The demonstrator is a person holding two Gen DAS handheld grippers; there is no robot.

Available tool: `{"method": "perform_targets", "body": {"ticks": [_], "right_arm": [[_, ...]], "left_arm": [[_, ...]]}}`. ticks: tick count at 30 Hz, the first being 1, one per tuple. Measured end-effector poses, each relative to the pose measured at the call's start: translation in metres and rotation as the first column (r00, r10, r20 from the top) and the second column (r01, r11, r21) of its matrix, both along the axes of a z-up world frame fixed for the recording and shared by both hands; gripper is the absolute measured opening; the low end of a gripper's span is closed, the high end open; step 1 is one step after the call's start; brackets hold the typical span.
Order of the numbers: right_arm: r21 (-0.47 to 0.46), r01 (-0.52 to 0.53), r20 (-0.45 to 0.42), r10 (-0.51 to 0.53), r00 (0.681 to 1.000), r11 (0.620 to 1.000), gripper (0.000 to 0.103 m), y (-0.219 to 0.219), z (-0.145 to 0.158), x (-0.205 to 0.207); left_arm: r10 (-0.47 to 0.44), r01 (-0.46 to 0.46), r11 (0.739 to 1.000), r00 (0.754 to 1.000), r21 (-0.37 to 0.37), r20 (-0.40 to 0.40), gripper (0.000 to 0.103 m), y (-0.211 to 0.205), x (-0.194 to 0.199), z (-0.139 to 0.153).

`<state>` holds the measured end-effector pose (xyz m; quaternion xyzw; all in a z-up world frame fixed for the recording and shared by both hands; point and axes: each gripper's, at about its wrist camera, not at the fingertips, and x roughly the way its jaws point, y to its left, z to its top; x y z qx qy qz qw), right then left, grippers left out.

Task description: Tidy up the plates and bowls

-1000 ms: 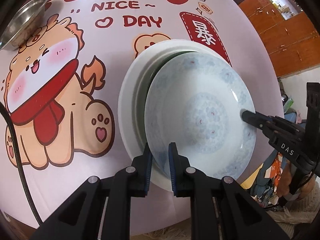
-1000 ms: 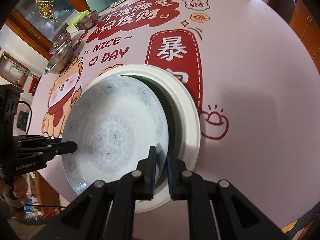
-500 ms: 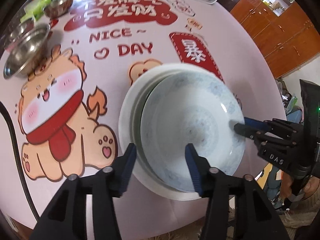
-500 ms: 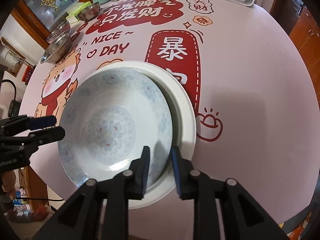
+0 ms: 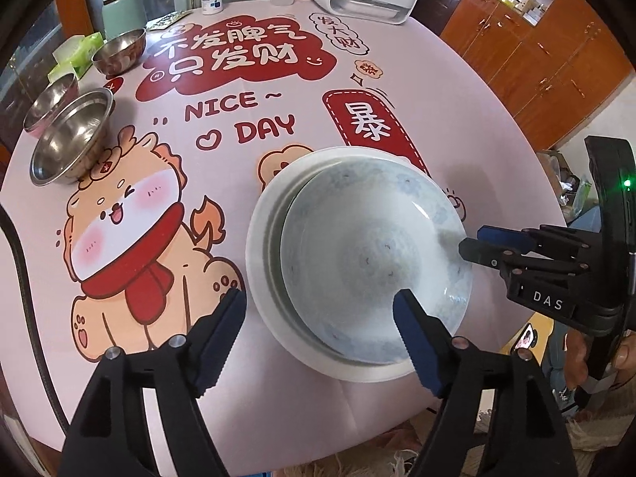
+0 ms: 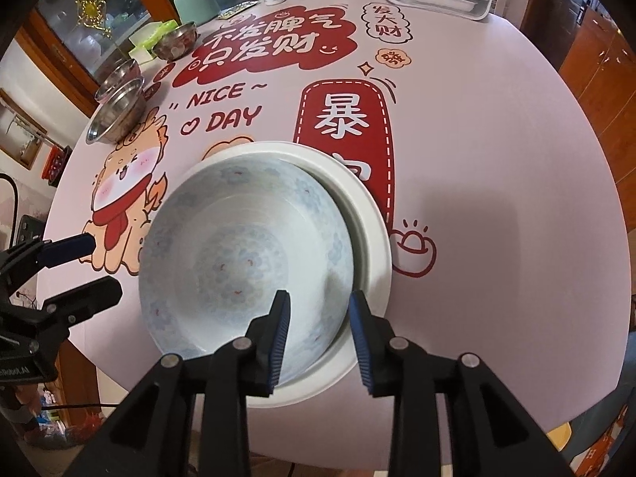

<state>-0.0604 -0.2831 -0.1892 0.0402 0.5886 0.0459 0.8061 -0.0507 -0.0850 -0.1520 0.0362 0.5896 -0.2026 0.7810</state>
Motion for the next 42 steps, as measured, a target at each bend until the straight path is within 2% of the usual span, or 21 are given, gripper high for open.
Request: {"method": "perform_targets", "body": {"ticks": [4, 9, 21, 27, 34, 38, 42], "right_arm": [[0.013, 0.014, 0.011, -0.014, 1.0, 1.0, 0.031, 0.005, 0.008, -0.008], [0.023, 0.022, 0.036, -0.023, 0.999, 1.0, 0.051, 0.006, 0.022, -0.012], [0.011, -0.083, 0.11, 0.082, 0.991, 0.996, 0.051, 0.0, 0.064, 0.006], [0.02, -0.167, 0.165, 0.162, 0.973, 0.986, 0.051, -0.001, 0.088, 0.019], [0.057, -0.226, 0.21, 0.21, 0.955, 0.972, 0.051, 0.008, 0.102, 0.034], [0.058, -0.251, 0.211, 0.234, 0.949, 0.966, 0.051, 0.025, 0.104, 0.043], [0.059, -0.26, 0.209, 0.243, 0.947, 0.964, 0.051, 0.045, 0.108, 0.055]], "left_arm": [[0.004, -0.004, 1.0, 1.0, 0.001, 0.005, 0.083, 0.003, -0.006, 0.007], [0.036, -0.035, 0.999, 0.999, -0.018, 0.02, 0.083, 0.007, -0.009, 0.02], [0.145, -0.149, 0.989, 0.981, 0.021, 0.13, 0.083, -0.004, -0.01, 0.065], [0.208, -0.224, 0.973, 0.957, 0.062, 0.203, 0.083, -0.01, -0.01, 0.091], [0.304, -0.338, 0.938, 0.912, 0.083, 0.274, 0.083, 0.01, -0.02, 0.117], [0.331, -0.377, 0.921, 0.893, 0.104, 0.306, 0.084, 0.028, -0.027, 0.121], [0.339, -0.39, 0.914, 0.886, 0.115, 0.317, 0.084, 0.051, -0.023, 0.119]]}}
